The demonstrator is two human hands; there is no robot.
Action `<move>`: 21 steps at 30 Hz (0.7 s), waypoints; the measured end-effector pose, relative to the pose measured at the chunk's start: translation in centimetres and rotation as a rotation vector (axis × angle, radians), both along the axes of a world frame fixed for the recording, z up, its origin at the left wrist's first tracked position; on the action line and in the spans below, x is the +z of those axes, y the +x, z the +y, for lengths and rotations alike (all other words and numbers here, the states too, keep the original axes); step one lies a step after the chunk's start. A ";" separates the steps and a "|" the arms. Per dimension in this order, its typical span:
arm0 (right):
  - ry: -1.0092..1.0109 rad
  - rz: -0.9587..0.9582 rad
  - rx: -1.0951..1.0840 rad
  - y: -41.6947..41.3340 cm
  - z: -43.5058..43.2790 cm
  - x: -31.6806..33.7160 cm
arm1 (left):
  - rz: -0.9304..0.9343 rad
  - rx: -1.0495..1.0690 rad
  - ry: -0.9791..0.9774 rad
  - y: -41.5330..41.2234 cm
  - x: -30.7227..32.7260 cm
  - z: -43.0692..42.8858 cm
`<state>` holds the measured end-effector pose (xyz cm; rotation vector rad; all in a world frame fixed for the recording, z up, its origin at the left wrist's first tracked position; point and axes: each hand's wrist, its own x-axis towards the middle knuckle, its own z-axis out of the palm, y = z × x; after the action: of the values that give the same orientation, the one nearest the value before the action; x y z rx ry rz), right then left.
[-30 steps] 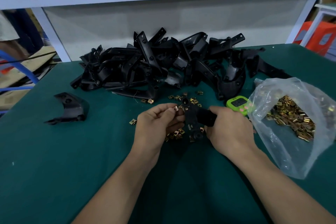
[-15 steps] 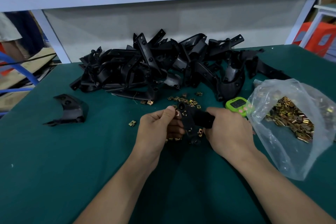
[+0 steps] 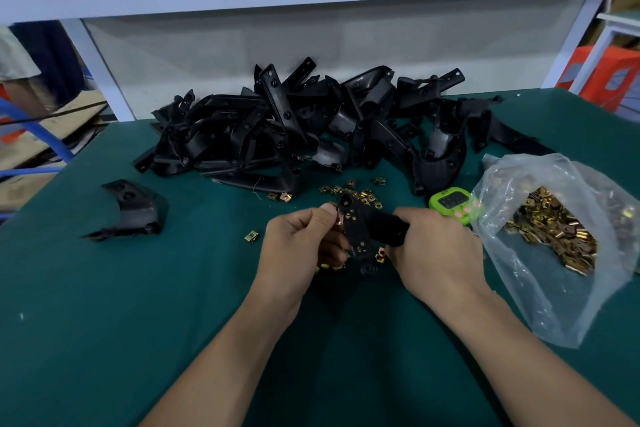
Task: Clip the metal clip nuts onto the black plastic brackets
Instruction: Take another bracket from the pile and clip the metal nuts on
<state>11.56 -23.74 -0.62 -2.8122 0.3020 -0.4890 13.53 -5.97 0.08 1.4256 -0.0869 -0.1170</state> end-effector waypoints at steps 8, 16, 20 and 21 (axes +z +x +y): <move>-0.050 0.014 -0.011 -0.2 0.1 -0.1 | -0.153 0.022 0.188 -0.1 -0.4 0.6; -0.079 0.026 -0.008 -0.3 0.2 0.4 | 0.019 0.044 -0.001 -0.4 0.0 0.0; -0.144 0.022 -0.008 -0.5 0.5 0.8 | 0.161 -0.007 -0.155 -0.6 -0.1 -0.3; -0.159 0.024 -0.010 -0.6 0.5 0.9 | 0.168 -0.013 -0.150 -0.7 -0.1 -0.4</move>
<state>10.99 -23.20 0.24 -2.9733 0.2948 -0.5030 12.81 -6.35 -0.04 1.2607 0.0331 -0.2362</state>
